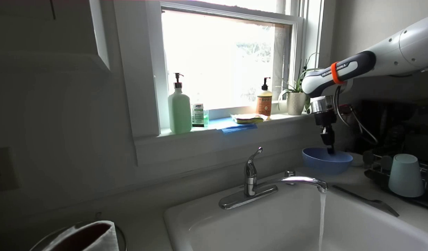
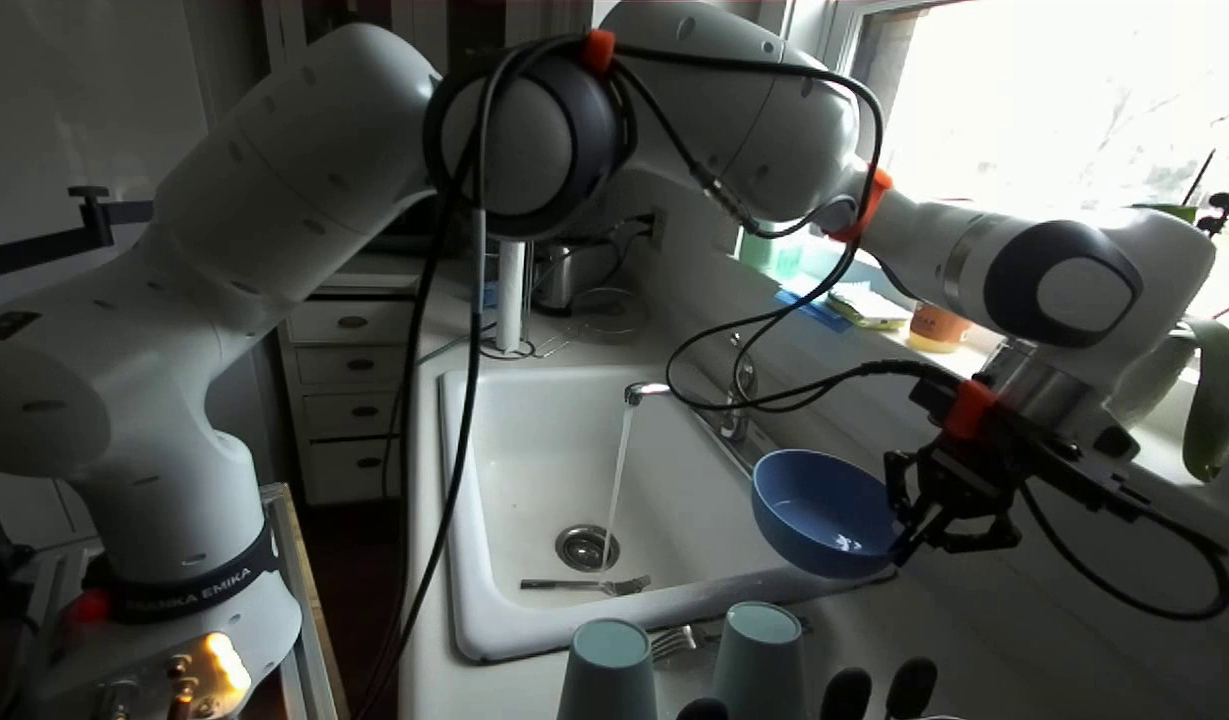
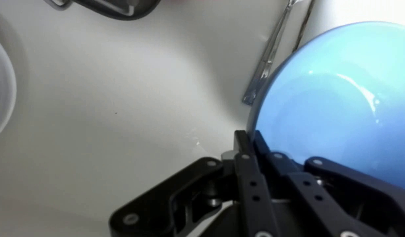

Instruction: Pick up the blue bowl, fetch some water and put the blue bowl on the kitchen counter

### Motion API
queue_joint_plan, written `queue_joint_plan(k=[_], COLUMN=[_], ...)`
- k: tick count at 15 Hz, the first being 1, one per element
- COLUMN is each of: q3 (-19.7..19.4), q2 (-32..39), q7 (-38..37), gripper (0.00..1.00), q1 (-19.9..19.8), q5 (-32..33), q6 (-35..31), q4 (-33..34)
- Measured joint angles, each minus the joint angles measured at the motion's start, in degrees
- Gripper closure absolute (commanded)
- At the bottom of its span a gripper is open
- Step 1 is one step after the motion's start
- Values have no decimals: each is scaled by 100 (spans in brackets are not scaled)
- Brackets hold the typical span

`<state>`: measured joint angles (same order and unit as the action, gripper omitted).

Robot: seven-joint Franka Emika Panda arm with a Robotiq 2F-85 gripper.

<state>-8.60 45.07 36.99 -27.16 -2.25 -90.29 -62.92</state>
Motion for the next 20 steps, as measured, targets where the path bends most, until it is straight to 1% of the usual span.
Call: queue_joint_plan(k=[2, 7, 11, 12, 13, 16, 17, 20], q3=[-1, -14, -1, -1, 3, 6, 6, 10], q2=[-206, -802, -1320, -1468, -1526, -1490, -1479, -1467], q7=[0, -202, -557, -662, -680, -680, -680, -679], gripper=[99, 99, 99, 96, 96, 96, 99, 99], q1=[163, 501, 601, 624, 629, 624, 624, 628], q5=[57, 151, 151, 152, 152, 152, 152, 153], q6=[34, -19, -325, -471, -507, -507, -507, -521], q4=[-358, -1536, -2451, -2705, -2806, -2779, -2775, -2792])
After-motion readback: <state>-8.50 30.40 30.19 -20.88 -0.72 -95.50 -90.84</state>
